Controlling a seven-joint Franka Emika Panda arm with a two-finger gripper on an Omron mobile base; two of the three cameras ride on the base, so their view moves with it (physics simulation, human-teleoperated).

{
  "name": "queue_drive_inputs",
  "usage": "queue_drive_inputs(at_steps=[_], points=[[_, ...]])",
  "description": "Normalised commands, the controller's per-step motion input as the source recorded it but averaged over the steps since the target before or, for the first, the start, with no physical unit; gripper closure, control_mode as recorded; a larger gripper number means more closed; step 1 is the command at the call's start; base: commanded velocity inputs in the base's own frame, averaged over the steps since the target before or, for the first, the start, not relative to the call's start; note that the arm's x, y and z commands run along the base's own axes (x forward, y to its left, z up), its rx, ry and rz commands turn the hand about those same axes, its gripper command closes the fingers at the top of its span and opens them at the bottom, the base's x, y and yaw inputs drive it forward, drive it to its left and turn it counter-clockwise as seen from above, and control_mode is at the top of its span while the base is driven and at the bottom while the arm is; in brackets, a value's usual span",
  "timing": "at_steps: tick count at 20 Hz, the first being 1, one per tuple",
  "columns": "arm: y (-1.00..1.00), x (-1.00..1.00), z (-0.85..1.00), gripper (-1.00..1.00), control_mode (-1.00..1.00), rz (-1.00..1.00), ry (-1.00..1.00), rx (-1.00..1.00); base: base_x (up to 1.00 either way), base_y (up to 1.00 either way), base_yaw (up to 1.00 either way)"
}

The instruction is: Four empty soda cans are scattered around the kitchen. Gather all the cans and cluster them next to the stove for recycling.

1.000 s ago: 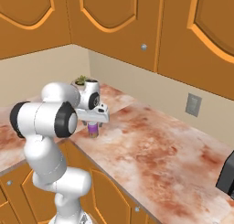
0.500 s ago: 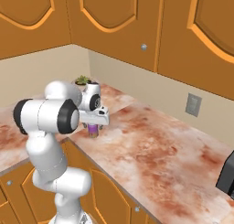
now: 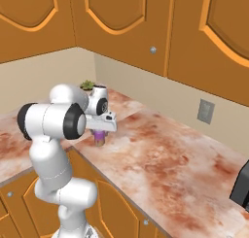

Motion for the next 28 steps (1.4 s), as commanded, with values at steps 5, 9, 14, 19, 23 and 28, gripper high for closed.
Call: queue_drive_inputs(at_steps=[5, 9, 14, 19, 23, 28], points=[[0.0, 0.0, 0.0, 1.0, -1.0, 0.0, 0.0, 0.0, 0.0, 0.0, 0.0], [0.0, -0.04, 0.18, 1.0, -1.0, 0.0, -0.03, 0.0, 0.0, 0.0, 0.0], [0.0, -0.46, 0.38, 1.0, -1.0, 0.0, -0.13, 0.0, 0.0, 0.0, 0.0], [0.06, -0.68, 0.23, 1.0, -1.0, 0.0, -0.06, 0.0, 0.0, 0.0, 0.0], [0.08, -0.63, 0.28, 1.0, -1.0, 0.0, 0.0, -0.01, 0.0, 0.0, 0.0], [0.12, -0.52, 0.25, 1.0, -1.0, 0.0, 0.0, -0.01, 0.0, 0.0, 0.0]])
